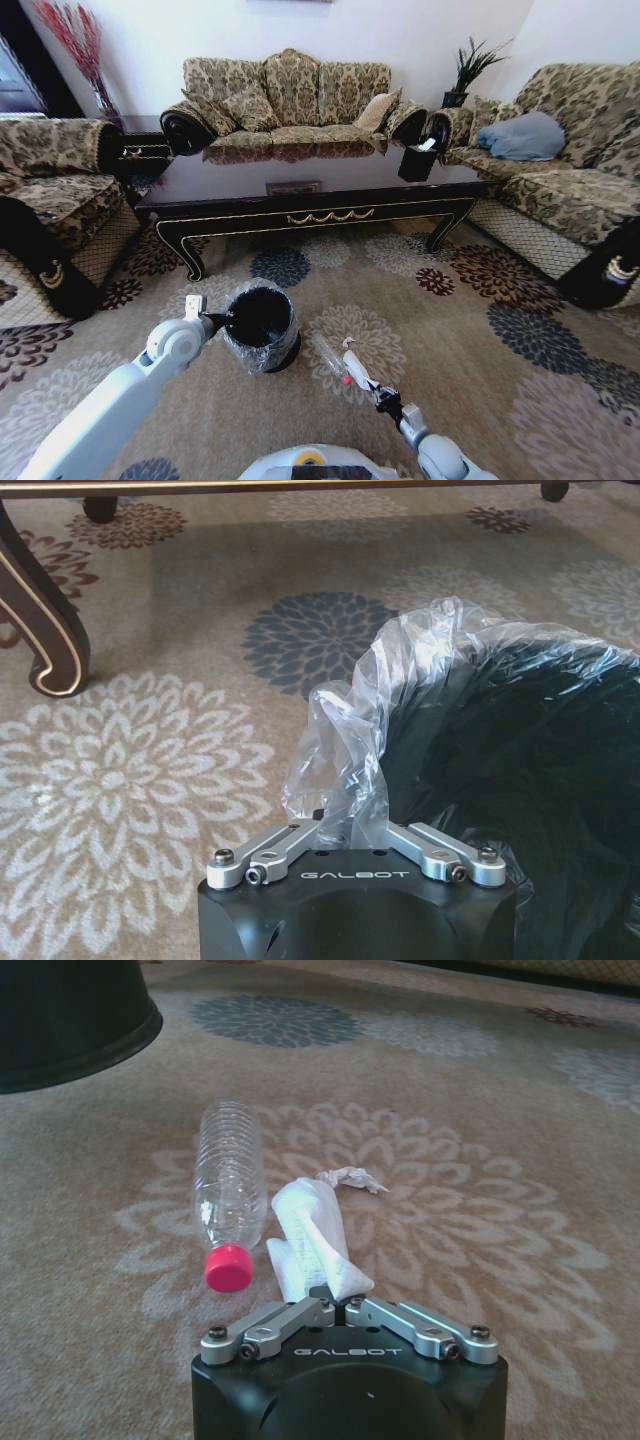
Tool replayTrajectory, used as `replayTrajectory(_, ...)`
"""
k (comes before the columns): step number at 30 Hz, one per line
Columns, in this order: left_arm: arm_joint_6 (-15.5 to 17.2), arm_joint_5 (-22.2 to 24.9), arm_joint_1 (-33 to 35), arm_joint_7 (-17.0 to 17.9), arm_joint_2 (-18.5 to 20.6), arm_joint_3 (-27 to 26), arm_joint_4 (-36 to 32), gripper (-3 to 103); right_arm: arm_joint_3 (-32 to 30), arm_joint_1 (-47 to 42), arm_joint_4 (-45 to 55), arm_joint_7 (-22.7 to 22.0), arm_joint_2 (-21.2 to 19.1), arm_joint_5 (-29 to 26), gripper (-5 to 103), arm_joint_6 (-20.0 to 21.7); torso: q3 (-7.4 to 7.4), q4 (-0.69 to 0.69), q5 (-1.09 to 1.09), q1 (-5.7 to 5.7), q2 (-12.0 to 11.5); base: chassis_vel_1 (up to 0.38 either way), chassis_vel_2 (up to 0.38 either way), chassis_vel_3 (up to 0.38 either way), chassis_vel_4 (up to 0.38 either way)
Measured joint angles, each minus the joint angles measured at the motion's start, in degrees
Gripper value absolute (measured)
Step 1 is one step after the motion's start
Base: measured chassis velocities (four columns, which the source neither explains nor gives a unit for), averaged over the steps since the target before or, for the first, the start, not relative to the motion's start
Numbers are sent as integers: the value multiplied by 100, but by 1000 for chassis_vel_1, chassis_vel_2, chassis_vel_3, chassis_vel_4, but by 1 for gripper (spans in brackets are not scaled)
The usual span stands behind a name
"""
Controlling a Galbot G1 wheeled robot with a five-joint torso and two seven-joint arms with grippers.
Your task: Move to the front of the table and pick up the trash from the floor, then place it into the trash bin.
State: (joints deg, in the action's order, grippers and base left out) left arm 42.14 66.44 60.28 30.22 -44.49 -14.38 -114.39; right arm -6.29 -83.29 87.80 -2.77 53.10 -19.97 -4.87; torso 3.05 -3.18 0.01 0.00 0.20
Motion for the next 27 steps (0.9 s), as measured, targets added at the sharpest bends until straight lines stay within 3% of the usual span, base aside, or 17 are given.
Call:
replayTrajectory(12,0,-160,147,37,-93,120,-166,2,-352,-332,441,-23,-32,-79,0,25,0,0,0,0,0,0,0,0,0)
replayTrajectory(27,0,-190,145,155,-186,343,-286,2,-1326,-1248,2009,-153,-122,-360,0,84,0,0,-1,0,0,0,0,0,0)
